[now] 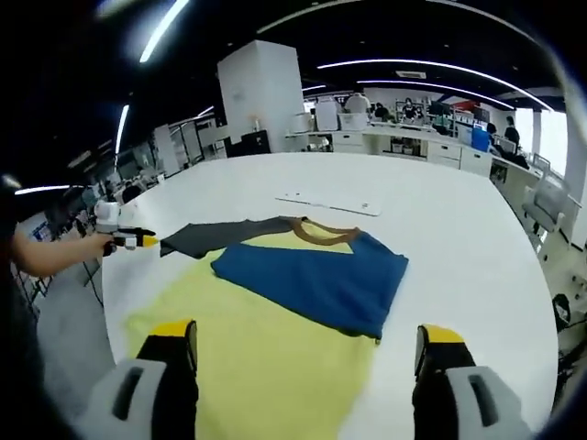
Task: Fold the garment on the visible template until the final outline fits inside the template.
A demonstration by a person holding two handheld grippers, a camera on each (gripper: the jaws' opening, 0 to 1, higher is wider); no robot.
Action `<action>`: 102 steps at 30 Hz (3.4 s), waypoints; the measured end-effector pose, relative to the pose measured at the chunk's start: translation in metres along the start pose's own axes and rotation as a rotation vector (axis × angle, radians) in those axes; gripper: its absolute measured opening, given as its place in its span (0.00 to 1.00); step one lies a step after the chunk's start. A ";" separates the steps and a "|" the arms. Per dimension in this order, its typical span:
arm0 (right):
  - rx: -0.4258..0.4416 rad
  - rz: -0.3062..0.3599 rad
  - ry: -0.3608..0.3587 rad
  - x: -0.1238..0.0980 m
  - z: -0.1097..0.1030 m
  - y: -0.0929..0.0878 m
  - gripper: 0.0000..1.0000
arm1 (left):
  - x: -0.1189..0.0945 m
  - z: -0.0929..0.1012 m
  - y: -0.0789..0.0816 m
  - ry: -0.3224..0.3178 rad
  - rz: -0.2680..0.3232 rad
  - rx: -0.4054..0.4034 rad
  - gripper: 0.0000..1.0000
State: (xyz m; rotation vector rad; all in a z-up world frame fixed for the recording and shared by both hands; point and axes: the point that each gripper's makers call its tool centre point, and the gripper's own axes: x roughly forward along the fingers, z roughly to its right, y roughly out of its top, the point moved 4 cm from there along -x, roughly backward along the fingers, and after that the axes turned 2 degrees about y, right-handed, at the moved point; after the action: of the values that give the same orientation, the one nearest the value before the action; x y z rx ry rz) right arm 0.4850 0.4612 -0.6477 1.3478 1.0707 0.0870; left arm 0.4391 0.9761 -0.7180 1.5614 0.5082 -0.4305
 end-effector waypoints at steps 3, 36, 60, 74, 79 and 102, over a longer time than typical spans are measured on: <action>-0.007 0.009 0.006 -0.008 -0.007 -0.002 1.00 | 0.005 0.001 0.000 -0.001 0.006 -0.002 0.27; -0.012 0.036 -0.005 -0.037 -0.037 -0.022 1.00 | 0.018 0.006 -0.011 0.009 -0.047 -0.059 0.00; 0.011 0.036 -0.002 -0.040 -0.045 -0.028 1.00 | 0.004 0.030 0.034 -0.023 0.091 -0.161 0.00; 0.018 0.036 0.003 -0.041 -0.045 -0.035 1.00 | -0.004 0.051 0.077 -0.063 0.190 -0.146 0.00; 0.017 0.032 0.009 -0.041 -0.046 -0.037 1.00 | -0.005 0.059 0.087 -0.079 0.206 -0.127 0.00; 0.009 0.036 0.024 -0.040 -0.047 -0.040 1.00 | -0.005 0.107 0.133 -0.157 0.260 -0.049 0.00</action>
State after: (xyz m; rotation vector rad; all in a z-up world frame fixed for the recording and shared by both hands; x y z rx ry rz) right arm 0.4113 0.4601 -0.6499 1.3777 1.0677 0.1256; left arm 0.5132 0.8656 -0.6112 1.5077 0.1899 -0.3352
